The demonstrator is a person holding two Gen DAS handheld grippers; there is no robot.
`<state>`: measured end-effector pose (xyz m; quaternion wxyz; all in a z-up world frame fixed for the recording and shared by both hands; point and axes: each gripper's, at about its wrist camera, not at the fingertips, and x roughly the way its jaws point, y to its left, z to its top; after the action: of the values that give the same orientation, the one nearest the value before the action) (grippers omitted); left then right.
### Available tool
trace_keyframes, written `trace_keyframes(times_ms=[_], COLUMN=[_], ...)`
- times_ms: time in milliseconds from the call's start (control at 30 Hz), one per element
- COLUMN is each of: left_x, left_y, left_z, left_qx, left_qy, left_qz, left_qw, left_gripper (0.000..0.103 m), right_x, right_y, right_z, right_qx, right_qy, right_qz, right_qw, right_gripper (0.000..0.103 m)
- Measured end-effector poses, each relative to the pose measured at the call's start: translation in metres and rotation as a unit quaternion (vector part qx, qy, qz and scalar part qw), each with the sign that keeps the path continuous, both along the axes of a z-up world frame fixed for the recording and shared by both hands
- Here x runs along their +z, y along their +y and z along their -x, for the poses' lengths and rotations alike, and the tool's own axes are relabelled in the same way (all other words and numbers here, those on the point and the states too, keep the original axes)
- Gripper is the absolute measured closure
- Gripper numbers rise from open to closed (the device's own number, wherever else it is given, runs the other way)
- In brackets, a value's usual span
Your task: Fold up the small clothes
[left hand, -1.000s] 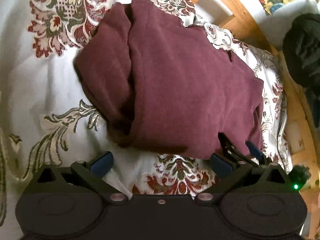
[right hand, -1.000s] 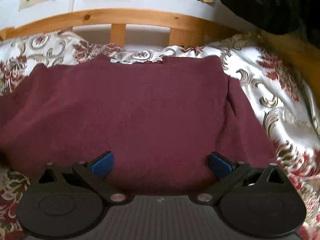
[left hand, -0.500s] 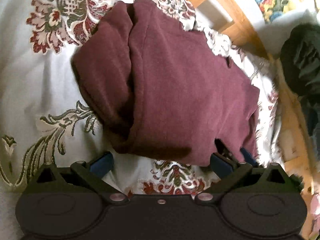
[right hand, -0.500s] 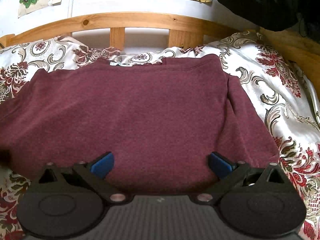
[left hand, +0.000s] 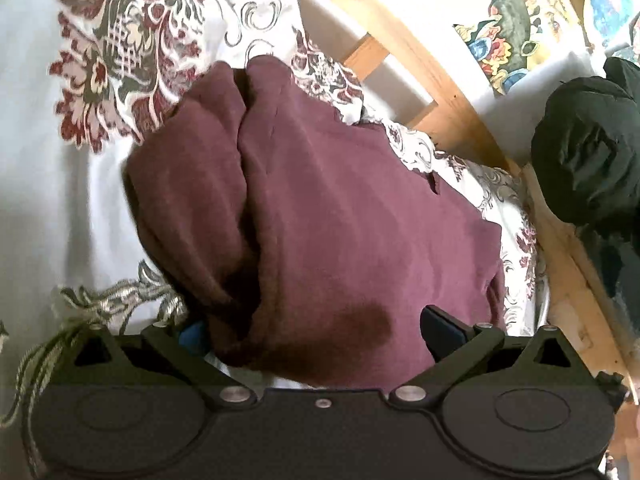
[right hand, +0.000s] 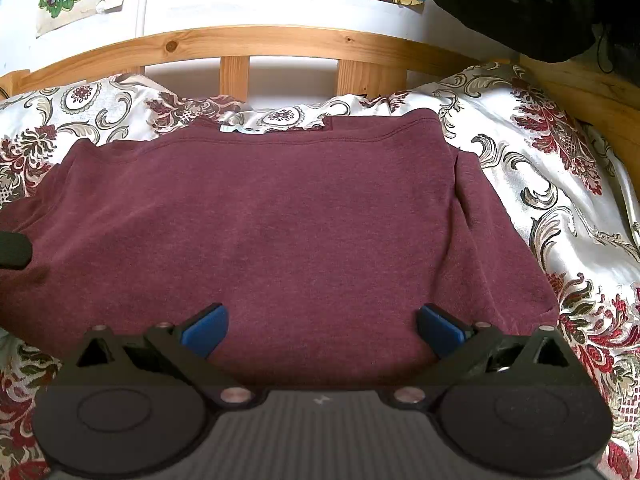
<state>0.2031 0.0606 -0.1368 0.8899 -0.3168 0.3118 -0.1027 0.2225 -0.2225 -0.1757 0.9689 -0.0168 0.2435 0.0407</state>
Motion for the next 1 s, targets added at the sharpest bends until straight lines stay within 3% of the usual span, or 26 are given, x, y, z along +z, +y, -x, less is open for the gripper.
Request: trace_keyframes(times_ms=[200, 533, 767, 1000], left_x=[0.001, 0.001, 0.000, 0.002], left_y=[0.010, 0.011, 0.015, 0.012], left_z=[0.001, 0.000, 0.000, -0.002], left_qx=[0.037, 0.034, 0.041, 0.034], left_qy=[0.010, 0.016, 0.024, 0.025], left_qz=[0.006, -0.013, -0.017, -0.028], left_qw=[0.9992, 0.9992, 0.9987, 0.9987], left_gripper=[0.019, 0.027, 0.041, 0.042], right_x=[0.001, 0.000, 0.000, 0.000], right_y=[0.000, -0.001, -0.001, 0.000], right_z=[0.000, 0.000, 0.001, 0.001], right_qx=[0.000, 0.000, 0.000, 0.000], right_qy=[-0.001, -0.001, -0.002, -0.002], right_qz=[-0.002, -0.004, -0.007, -0.007], right_qw=[1.000, 1.000, 1.000, 1.000], right_gripper=[0.000, 0.000, 0.000, 0.000])
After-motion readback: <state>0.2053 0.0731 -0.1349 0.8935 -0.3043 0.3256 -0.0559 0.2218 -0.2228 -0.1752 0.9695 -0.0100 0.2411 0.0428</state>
